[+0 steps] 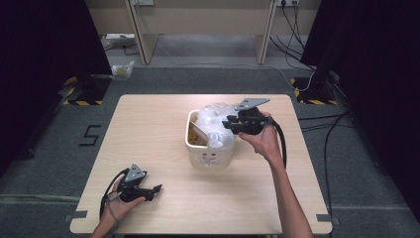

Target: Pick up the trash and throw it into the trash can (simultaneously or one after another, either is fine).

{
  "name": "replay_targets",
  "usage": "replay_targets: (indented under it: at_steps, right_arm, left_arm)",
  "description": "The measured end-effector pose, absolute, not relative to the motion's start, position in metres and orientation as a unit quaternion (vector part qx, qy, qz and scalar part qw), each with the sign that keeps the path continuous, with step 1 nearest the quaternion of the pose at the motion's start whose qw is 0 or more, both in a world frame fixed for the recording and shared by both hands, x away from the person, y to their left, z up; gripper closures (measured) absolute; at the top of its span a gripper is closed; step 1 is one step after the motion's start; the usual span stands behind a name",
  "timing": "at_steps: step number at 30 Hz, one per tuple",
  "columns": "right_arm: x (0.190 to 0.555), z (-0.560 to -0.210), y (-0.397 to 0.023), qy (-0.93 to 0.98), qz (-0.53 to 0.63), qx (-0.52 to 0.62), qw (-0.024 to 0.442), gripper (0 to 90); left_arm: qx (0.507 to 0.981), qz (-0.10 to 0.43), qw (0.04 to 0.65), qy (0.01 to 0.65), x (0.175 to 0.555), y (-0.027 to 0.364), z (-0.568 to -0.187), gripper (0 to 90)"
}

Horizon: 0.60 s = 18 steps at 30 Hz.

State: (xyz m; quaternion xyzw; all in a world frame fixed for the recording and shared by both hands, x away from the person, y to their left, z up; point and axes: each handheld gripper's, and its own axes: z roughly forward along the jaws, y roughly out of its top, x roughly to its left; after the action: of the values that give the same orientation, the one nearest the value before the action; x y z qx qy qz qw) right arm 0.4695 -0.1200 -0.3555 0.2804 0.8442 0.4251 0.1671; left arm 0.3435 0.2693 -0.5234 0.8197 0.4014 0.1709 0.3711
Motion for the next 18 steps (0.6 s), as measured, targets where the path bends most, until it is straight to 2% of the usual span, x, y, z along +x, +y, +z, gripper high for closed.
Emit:
replay_targets:
  at_steps: [9,15,18]
  right_arm:
    - [0.48,-0.381,-0.106,0.869,0.386,0.28,0.137,77.4]
    - [0.483,-0.391,-0.107,0.87,0.387,0.28,0.119,77.5]
    - [0.48,-0.391,-0.107,0.867,0.393,0.283,0.119,73.6]
  left_arm:
    - [0.819,0.171,0.372,0.402,0.343,0.269,-0.523,17.3]
    - [0.821,0.171,0.37,0.4,0.344,0.27,-0.523,17.3]
    - [0.82,0.17,0.37,0.401,0.343,0.269,-0.523,17.3]
